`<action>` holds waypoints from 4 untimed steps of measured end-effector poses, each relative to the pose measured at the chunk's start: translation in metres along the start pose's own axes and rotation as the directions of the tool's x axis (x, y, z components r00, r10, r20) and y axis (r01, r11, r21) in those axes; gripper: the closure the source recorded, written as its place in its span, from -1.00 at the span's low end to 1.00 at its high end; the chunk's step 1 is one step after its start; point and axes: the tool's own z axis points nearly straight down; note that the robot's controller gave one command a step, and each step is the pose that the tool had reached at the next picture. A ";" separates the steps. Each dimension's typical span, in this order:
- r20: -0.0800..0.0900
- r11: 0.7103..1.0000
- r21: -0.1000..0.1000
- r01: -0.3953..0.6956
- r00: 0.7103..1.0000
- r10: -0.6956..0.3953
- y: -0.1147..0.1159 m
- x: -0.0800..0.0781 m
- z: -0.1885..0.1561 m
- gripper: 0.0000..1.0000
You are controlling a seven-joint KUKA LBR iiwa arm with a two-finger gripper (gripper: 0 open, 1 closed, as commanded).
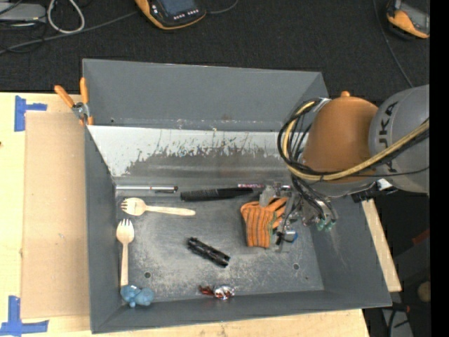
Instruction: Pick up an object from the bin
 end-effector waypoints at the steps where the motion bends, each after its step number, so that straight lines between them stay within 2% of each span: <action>1: 0.008 1.000 0.000 0.001 1.000 -0.001 0.000 -0.002 -0.004 -1.00; 2: 0.012 1.000 0.000 -0.005 1.000 0.005 -0.003 -0.015 0.045 -1.00; 3: 0.016 0.984 0.003 0.180 0.984 -0.180 -0.004 -0.013 0.070 1.00; 4: 0.016 0.984 0.003 0.180 0.984 -0.180 -0.004 -0.013 0.070 1.00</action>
Offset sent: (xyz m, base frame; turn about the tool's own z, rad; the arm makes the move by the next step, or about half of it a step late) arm 0.0167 -0.0053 -0.0684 0.0125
